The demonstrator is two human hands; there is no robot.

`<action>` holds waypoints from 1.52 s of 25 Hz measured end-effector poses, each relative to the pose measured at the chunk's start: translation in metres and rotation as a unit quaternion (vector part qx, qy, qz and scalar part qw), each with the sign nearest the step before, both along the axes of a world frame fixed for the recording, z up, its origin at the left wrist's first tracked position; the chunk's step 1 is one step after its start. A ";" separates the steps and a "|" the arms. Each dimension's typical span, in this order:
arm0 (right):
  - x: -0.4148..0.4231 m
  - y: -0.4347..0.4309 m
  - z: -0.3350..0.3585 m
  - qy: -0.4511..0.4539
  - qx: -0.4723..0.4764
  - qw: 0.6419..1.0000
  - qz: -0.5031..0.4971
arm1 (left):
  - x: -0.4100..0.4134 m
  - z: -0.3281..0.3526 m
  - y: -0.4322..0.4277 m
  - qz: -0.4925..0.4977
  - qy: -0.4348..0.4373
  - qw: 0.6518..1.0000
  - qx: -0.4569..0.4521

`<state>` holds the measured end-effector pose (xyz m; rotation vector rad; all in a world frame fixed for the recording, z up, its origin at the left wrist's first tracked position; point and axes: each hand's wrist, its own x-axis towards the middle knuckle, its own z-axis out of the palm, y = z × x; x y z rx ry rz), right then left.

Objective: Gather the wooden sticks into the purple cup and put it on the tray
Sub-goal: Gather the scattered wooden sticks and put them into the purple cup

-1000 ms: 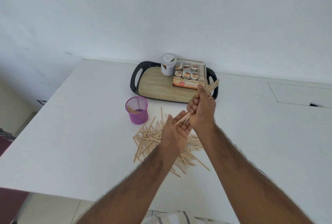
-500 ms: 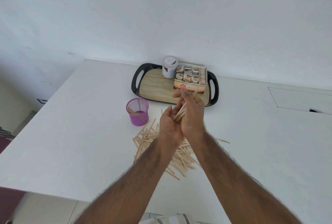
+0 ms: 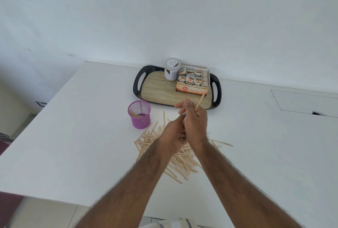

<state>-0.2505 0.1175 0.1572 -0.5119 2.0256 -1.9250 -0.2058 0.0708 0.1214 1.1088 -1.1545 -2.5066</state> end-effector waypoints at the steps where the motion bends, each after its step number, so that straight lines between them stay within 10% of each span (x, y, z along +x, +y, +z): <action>1: -0.002 0.002 -0.002 -0.009 -0.002 1.000 -0.006 | 0.001 0.002 -0.001 0.009 -0.017 1.000 -0.009; 8: -0.027 0.019 0.004 -0.010 -0.091 0.995 -0.025 | -0.004 -0.003 -0.008 0.123 -0.129 0.973 -0.147; 23: -0.021 0.029 -0.007 0.056 0.203 0.977 -0.010 | 0.005 0.010 0.002 0.118 -0.095 0.902 -0.403; 29: -0.018 0.033 -0.008 -0.191 0.146 0.971 0.011 | 0.015 0.006 0.010 0.108 -0.112 0.791 -0.592; 35: -0.019 0.038 -0.010 0.040 0.170 0.985 -0.014 | 0.011 0.012 0.003 0.065 -0.119 0.949 -0.286; 38: -0.015 0.042 -0.016 0.108 0.157 0.982 -0.005 | 0.018 0.015 -0.001 -0.027 -0.111 0.968 -0.225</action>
